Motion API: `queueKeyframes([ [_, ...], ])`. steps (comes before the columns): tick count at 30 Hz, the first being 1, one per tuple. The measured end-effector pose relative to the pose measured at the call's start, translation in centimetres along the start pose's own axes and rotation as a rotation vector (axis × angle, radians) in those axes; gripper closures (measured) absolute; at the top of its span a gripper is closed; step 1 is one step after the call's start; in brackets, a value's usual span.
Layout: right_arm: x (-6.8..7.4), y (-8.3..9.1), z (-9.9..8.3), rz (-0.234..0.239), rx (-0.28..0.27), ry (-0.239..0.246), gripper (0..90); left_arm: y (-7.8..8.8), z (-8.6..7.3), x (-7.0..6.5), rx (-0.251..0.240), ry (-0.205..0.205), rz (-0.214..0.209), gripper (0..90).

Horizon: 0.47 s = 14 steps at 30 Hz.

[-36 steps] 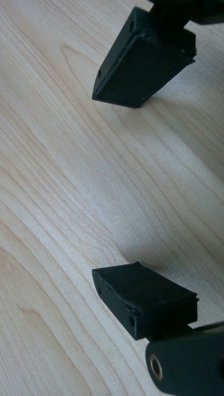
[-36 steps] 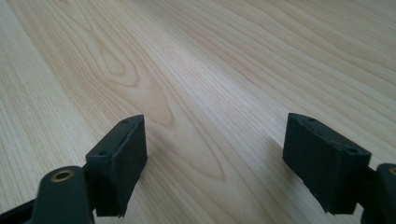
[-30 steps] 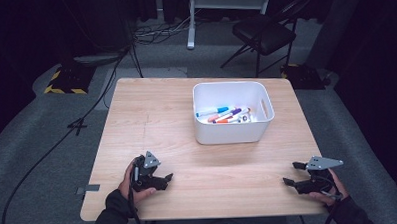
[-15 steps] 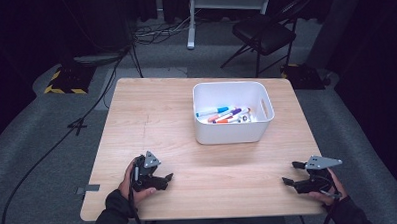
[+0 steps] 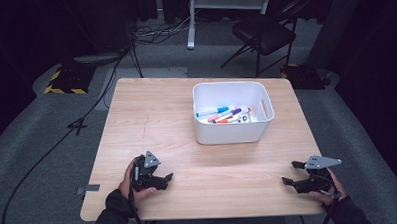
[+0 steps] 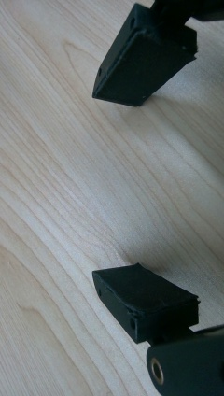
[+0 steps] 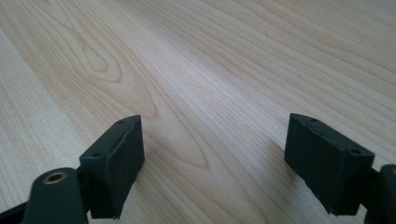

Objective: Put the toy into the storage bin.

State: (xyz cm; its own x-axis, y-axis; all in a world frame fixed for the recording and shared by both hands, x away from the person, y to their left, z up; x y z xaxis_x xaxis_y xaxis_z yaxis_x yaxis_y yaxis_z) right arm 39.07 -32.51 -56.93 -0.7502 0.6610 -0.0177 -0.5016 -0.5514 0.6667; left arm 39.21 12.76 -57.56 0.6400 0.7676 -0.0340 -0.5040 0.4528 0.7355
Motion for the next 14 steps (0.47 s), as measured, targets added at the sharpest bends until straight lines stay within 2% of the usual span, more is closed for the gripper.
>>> queueKeyframes([
  [14,-0.02,-0.07,0.02,-0.005,-0.002,-0.009,18.3,-0.09,0.14,0.11,0.001,-0.004,0.001,12.0],
])
Point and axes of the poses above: each handheld gripper's, and its own axes: y roughly backward along the jaws, z roughly out of its top, x roughly to its left, the point moved 10 cm from there along -y, roughly forward along the jaws, and after that the axes turned 1 degree about y, right-handed, at the moved point
